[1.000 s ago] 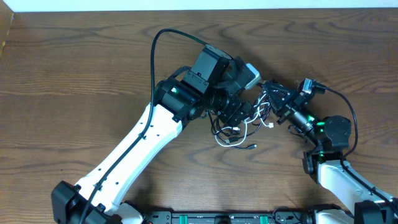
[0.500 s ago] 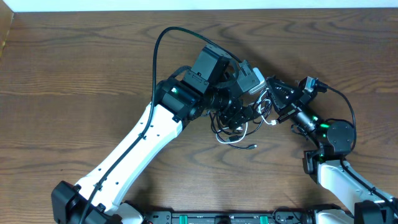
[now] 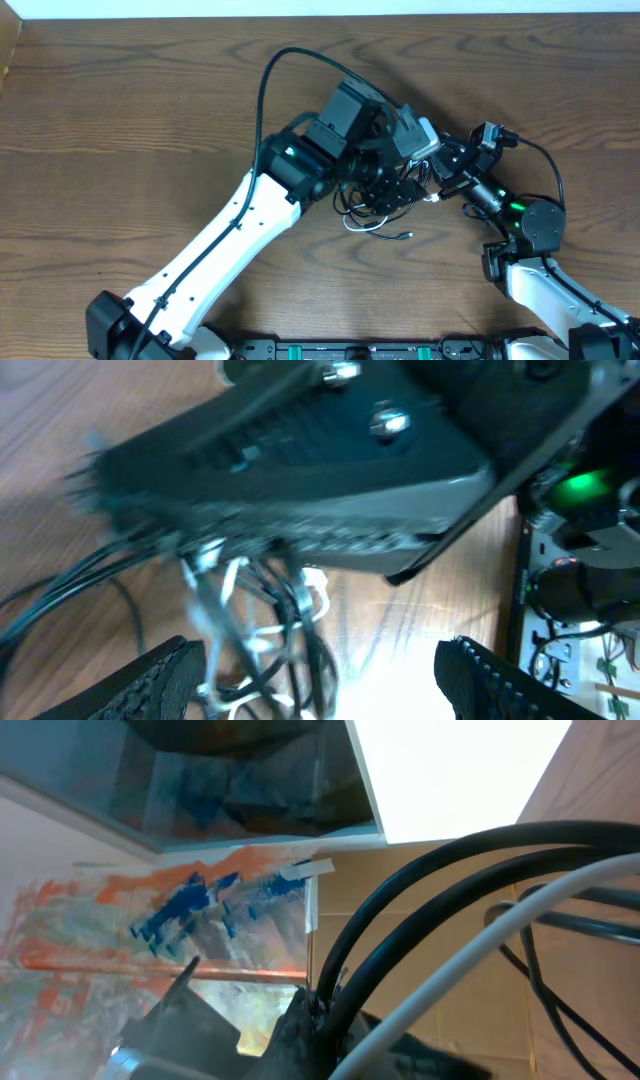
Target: Untangle cables
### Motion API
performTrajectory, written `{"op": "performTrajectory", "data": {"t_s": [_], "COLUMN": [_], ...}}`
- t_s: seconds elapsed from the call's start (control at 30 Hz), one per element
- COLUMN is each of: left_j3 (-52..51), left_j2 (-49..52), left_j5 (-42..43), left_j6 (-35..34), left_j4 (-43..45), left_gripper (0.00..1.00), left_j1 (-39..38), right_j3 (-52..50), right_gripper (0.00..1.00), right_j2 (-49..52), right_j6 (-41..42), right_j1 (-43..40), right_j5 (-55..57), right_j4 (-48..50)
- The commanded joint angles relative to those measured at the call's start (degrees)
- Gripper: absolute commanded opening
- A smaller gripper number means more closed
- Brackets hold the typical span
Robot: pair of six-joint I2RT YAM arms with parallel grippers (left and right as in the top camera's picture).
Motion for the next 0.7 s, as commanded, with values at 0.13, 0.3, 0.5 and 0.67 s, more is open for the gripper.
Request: {"op": "performTrajectory", "data": {"t_s": [0.13,0.3,0.5,0.67], "left_j3": [0.79,0.79,0.79,0.79], "left_j2": [1.27,1.33,1.33,1.31], "left_j5": [0.94,0.92,0.90,0.92], "left_j6": [0.94,0.94,0.94,-0.83], "left_j4": [0.09,0.09,0.11,0.46], "left_gripper": [0.35,0.08,0.08,0.07], "left_j1": [-0.59,-0.59,-0.59,-0.59], "right_j3": [0.44,0.44,0.44,0.44], "right_gripper": [0.01,0.01,0.01,0.02], "right_j2": [-0.11,-0.11,-0.11,-0.11], "right_j6": [0.85,1.46,1.38,-2.19], "right_j1": [0.79,0.83,0.83,0.81], "right_j5": [1.09,0.70,0.02,-0.20], "right_j4": [0.68,1.97,2.32,1.57]}}
